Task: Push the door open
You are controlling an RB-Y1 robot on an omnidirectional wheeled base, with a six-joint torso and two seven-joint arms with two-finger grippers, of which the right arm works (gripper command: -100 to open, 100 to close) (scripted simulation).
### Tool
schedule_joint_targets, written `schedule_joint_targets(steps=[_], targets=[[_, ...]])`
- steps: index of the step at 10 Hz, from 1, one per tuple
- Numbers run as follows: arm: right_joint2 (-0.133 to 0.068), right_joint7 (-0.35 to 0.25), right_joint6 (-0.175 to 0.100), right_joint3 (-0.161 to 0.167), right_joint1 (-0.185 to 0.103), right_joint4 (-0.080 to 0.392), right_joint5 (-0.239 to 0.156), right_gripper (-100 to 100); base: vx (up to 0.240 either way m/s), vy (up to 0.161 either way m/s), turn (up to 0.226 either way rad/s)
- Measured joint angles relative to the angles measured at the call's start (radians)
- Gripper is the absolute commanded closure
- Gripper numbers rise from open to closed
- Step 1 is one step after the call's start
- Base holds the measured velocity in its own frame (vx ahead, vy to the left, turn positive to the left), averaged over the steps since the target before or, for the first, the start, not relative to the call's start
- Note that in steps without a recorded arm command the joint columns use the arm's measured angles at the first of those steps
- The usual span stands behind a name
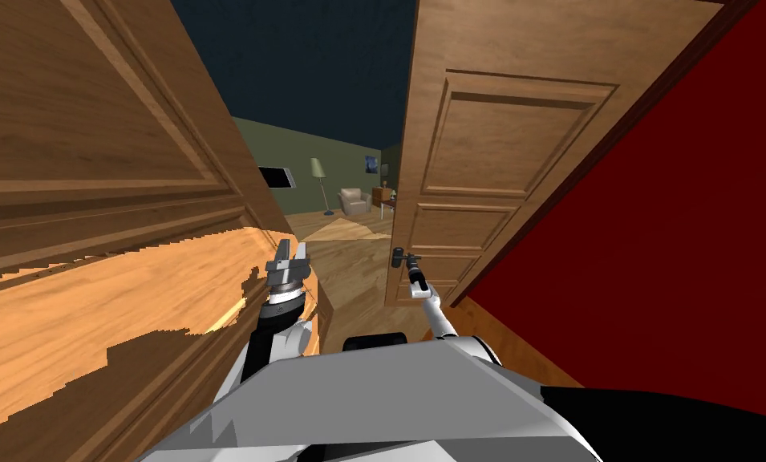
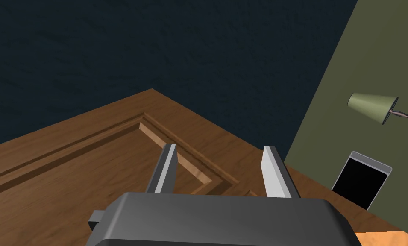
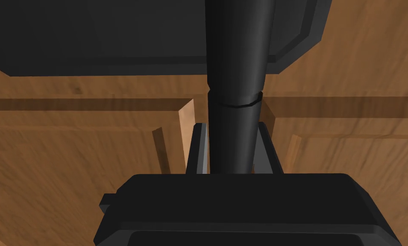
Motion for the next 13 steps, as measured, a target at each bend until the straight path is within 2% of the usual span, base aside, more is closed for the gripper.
schedule_joint_targets(steps=[2, 4, 6, 8, 9, 13], targets=[[-0.002, 0.018, -0.014, -0.002, -0.021, 0.023, -0.01, 100, 0.216, -0.054, -0.199], [0.004, 0.042, -0.01, -0.002, -0.031, 0.026, -0.02, 100, 0.219, -0.026, -0.143], [-0.005, 0.052, -0.031, -0.003, -0.056, 0.063, -0.031, 100, 0.122, -0.025, -0.116], [-0.001, 0.07, -0.041, -0.012, -0.069, 0.075, -0.037, 100, 0.106, -0.027, -0.218], [-0.005, 0.08, -0.045, -0.02, -0.078, 0.087, -0.042, -100, 0.0, -0.015, -0.076], [-0.003, 0.157, -0.058, 0.004, -0.09, 0.102, -0.125, -100, -0.089, 0.017, 0.006]])
